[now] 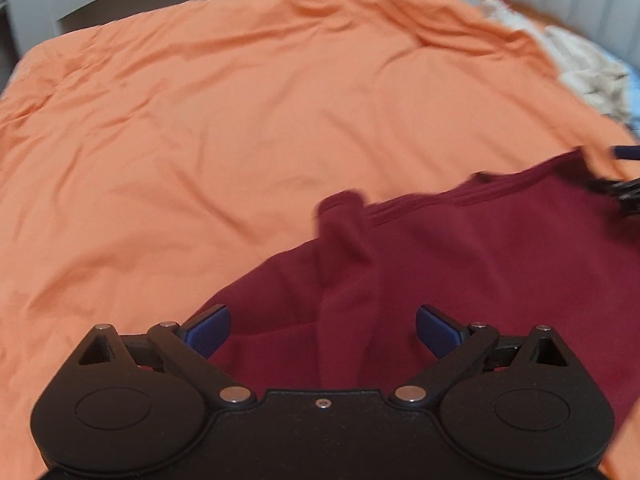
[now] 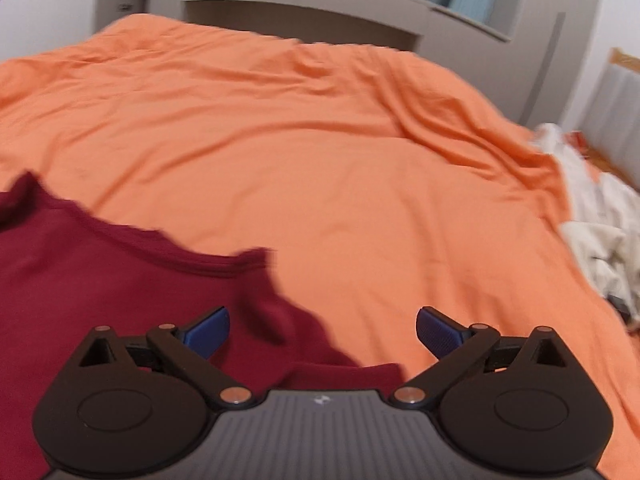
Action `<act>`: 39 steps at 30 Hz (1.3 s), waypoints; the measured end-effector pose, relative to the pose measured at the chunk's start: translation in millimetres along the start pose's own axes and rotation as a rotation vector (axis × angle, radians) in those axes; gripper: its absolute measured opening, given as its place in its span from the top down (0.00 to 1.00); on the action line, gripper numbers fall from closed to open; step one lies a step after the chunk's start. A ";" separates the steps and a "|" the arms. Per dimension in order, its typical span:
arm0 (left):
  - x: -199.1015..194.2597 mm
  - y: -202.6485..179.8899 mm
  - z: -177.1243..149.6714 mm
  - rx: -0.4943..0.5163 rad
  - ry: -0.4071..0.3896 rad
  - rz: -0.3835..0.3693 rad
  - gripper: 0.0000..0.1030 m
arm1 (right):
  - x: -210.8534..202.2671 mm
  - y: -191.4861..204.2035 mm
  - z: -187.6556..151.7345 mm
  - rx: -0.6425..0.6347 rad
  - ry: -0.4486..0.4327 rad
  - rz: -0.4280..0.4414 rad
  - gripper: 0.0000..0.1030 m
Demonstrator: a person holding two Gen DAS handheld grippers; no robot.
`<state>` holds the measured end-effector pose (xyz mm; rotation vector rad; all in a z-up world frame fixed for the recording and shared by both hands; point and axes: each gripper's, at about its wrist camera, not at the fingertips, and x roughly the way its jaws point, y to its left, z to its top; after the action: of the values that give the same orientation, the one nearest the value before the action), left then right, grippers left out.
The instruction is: Fold small clothes
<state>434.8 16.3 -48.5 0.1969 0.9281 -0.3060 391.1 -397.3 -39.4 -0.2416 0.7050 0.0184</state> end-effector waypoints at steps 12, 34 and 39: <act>13.4 52.4 -0.5 -0.255 0.024 0.163 0.04 | 12.8 -34.0 -18.7 0.184 0.014 -0.042 0.00; -119.2 1.5 -55.2 -0.358 -0.152 0.132 0.01 | -147.9 68.8 -40.5 0.200 -0.128 0.131 0.00; -135.8 -5.6 -88.2 -0.404 -0.182 0.139 0.01 | -154.4 90.5 -60.0 0.224 -0.156 0.086 0.00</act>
<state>290.3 60.8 9.6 -0.1366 0.7733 -0.0037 226.1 -313.0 -3.5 0.0049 0.5567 0.0401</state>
